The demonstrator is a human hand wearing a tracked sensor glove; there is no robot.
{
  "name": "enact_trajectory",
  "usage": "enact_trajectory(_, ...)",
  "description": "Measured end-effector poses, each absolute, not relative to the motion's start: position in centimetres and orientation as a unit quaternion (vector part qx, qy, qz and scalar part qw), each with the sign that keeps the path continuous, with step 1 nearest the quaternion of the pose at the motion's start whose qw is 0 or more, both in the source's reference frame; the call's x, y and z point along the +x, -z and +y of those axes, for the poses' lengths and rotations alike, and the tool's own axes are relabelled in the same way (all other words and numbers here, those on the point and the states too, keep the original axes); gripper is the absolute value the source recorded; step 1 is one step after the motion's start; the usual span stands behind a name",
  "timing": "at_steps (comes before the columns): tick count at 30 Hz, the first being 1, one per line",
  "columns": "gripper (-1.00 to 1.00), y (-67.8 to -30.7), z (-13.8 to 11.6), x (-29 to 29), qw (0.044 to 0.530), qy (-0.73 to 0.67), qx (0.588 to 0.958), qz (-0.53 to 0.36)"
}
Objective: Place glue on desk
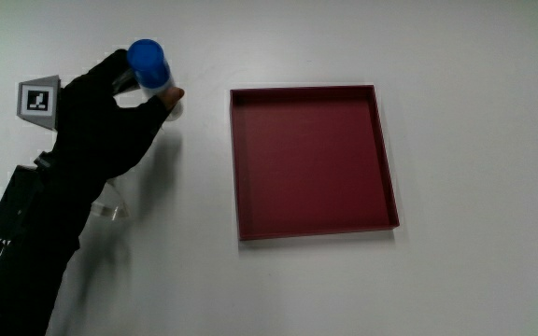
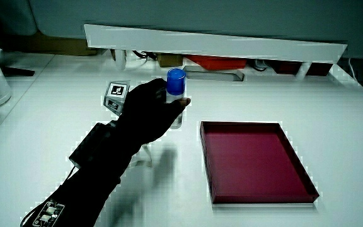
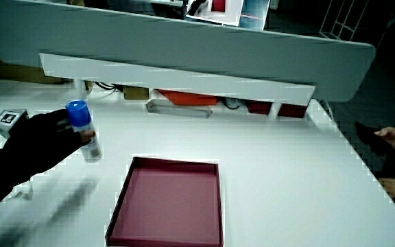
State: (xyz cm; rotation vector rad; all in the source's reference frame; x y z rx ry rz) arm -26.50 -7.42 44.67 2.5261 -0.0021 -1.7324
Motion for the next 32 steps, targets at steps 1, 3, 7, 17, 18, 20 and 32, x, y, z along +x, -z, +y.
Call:
enact_trajectory(1, 0.00, -44.9, -7.4, -26.8, 0.038, 0.560, 0.827, -0.005)
enact_trajectory(3, 0.00, -45.6, -7.4, -27.5, 0.033, 0.550, 0.834, -0.010)
enact_trajectory(7, 0.00, -46.9, -7.1, -28.2, 0.032, 0.547, 0.836, -0.026)
enact_trajectory(17, 0.00, -49.0, -6.7, -28.9, 0.041, 0.540, 0.839, -0.056)
enact_trajectory(18, 0.00, -49.0, -6.8, -28.8, 0.045, 0.542, 0.837, -0.058)
enact_trajectory(20, 0.00, -49.3, -6.8, -28.9, 0.040, 0.548, 0.833, -0.058)
enact_trajectory(32, -0.57, -50.0, -5.9, -29.3, 0.064, 0.551, 0.829, -0.076)
